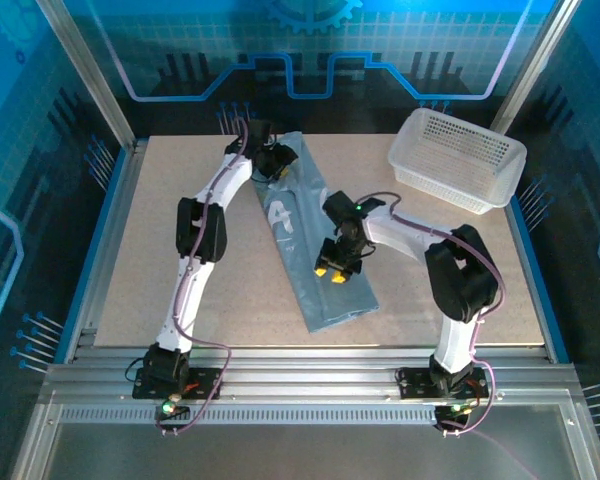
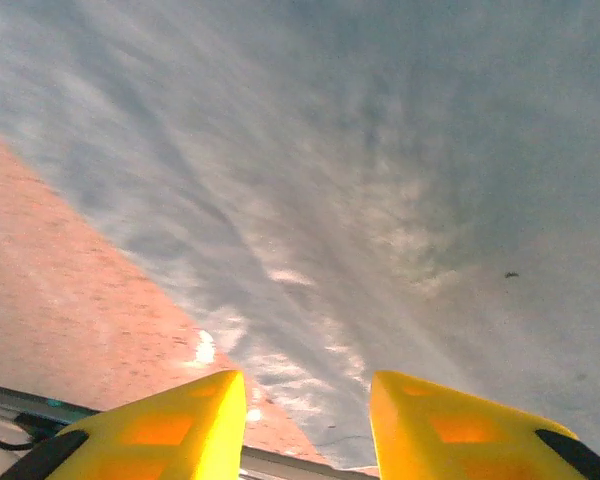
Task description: Fold and stack the t-shirts
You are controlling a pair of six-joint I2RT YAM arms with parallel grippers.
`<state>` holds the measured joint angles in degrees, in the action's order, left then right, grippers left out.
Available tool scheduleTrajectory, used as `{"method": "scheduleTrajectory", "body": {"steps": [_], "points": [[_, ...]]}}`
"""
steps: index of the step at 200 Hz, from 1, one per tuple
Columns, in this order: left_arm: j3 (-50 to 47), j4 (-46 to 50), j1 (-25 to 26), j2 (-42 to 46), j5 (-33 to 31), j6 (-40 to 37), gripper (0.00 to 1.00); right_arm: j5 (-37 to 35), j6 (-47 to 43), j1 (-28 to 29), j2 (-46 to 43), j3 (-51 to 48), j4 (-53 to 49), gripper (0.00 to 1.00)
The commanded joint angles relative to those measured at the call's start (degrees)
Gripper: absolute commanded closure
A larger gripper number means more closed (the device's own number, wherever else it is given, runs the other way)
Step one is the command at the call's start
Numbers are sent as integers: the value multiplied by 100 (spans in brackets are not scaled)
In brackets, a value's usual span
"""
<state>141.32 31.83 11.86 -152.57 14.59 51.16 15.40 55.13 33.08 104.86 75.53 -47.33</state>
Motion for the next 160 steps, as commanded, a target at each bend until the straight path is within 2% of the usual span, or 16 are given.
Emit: {"method": "scheduleTrajectory", "body": {"steps": [1,17,31,45,56,82,116,141,160], "points": [[-1058,373,-21,1818,-445,4,58,-568,-422,-377,-502,277,-539,59],[-2714,40,-11,2792,-462,576,64,-602,-1002,-669,-411,497,-258,59],[-3991,-542,48,3327,-372,1145,66,-456,-1578,-883,14,883,118,61],[-4869,-1170,105,3552,-376,1652,68,-128,-2002,-1039,593,1400,508,61],[-5193,-1569,136,3532,-374,1956,70,95,-2268,-1115,1197,2005,566,62],[-4913,-1591,209,2938,-462,2062,72,127,-2711,-1171,2517,3580,104,64],[-4278,-1292,247,2098,-453,2006,74,-47,-2549,-1349,3817,4965,-765,64],[-3940,-1155,281,1714,-319,1802,74,-241,-2103,-1483,4025,4945,-1192,65],[-3583,-1119,347,1397,-73,1573,74,-600,-1713,-1539,3541,4128,-1061,65]]}}
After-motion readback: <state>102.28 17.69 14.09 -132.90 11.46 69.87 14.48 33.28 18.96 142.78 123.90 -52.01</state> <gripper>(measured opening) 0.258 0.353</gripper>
